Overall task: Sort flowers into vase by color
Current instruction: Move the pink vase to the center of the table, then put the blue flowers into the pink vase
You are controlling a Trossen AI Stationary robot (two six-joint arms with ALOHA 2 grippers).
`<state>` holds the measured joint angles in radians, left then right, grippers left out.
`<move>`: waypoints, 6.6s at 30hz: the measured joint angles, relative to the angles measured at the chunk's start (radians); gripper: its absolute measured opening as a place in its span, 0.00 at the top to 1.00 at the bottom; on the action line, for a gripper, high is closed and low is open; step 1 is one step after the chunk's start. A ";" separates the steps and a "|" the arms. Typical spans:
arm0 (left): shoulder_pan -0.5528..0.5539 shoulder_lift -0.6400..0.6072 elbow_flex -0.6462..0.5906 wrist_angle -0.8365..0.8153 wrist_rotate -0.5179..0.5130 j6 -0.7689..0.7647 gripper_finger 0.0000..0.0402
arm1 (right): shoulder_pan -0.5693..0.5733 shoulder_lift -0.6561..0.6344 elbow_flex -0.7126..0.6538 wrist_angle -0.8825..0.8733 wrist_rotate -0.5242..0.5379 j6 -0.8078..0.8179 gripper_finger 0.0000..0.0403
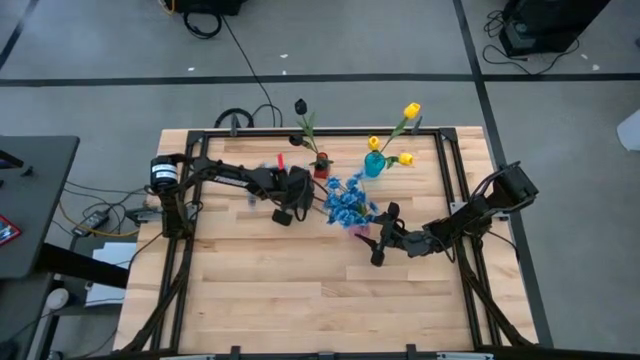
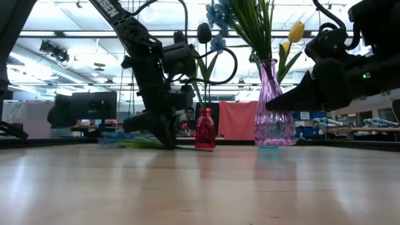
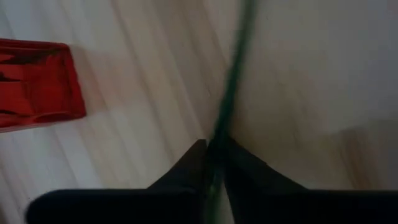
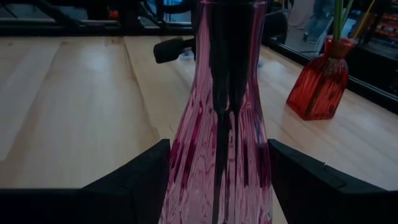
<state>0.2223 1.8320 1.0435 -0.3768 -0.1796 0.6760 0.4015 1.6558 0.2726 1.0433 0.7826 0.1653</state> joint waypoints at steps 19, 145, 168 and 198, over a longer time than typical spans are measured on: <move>-0.101 -0.004 0.001 -0.168 -0.103 -0.081 0.97 | 0.000 0.000 0.000 -0.096 -0.014 0.157 0.29; -0.683 -0.280 0.192 -0.403 -0.286 -0.471 0.96 | 0.177 0.338 0.883 -0.537 0.267 -0.277 0.95; -0.742 -0.311 0.082 0.050 -0.155 -1.036 0.67 | 0.153 0.336 0.883 -0.566 0.450 -0.373 0.97; -0.593 -0.309 -0.675 1.762 -0.437 -1.447 0.75 | 0.106 0.337 0.883 -0.199 0.484 -0.711 0.96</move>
<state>-0.3708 1.5230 0.3683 1.3848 -0.6167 -0.7706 0.5071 1.9926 1.1557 0.8440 1.2662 -0.5457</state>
